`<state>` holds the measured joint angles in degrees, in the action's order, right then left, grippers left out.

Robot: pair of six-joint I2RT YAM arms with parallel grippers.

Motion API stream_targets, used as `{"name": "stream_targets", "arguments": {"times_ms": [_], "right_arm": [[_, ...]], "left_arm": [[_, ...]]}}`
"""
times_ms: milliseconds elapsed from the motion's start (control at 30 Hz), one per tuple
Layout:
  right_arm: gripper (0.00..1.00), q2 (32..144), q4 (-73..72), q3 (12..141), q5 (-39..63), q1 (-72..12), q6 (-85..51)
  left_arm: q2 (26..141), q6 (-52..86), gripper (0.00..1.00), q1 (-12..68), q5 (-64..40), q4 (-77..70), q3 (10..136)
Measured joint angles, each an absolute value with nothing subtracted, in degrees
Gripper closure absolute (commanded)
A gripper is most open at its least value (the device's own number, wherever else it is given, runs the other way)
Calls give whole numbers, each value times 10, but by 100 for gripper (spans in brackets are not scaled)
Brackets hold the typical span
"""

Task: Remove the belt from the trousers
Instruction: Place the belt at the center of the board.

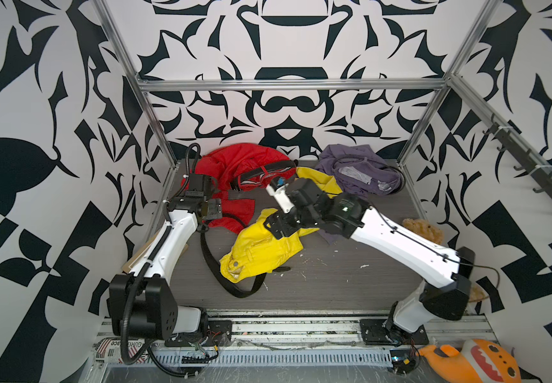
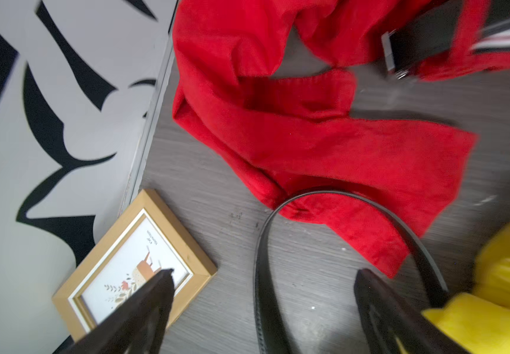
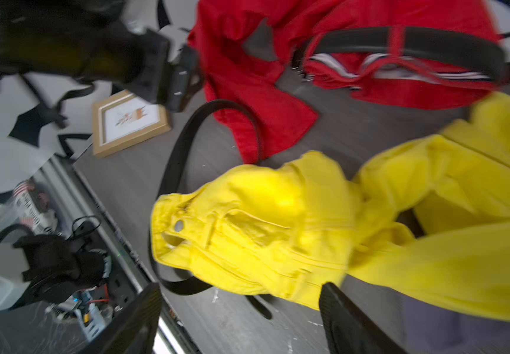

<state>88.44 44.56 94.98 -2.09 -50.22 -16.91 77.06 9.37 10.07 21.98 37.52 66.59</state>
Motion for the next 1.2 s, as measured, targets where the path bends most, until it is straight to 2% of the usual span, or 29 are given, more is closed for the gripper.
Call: {"name": "stream_targets", "arguments": {"times_ms": [100,200,367,500,533,600,633,667,700,733,767,933,1067,1200], "right_arm": [[12,863,430,893,-24,-363,-163],[11,905,404,846,-41,-261,-160],[11,1021,371,817,-34,-212,-148],[11,1073,342,818,-10,-194,-145],[15,1084,337,821,1,-189,-144],[32,1104,330,833,18,-182,-144],[51,1117,325,842,28,-179,-142],[76,1127,320,849,39,-176,-139],[88,1133,317,852,47,-175,-138],[97,1135,314,852,55,-173,-139],[100,1133,315,852,61,-172,-141],[100,1056,328,846,67,-203,-150],[100,959,336,868,100,-281,-164],[100,944,326,932,157,-388,-194]], "left_arm": [[761,104,1,178,218,373,695],[775,119,1,259,218,371,712],[842,143,0,362,216,364,737],[893,159,1,399,210,361,747],[903,165,1,407,206,361,747],[914,175,0,419,197,361,746],[917,183,0,425,193,358,745],[920,189,0,430,191,358,743],[921,194,1,435,190,357,741],[921,200,0,439,190,356,737],[921,206,1,442,191,355,731],[900,226,1,449,218,361,696],[825,234,1,434,270,385,680],[697,247,1,381,329,405,678]]}}
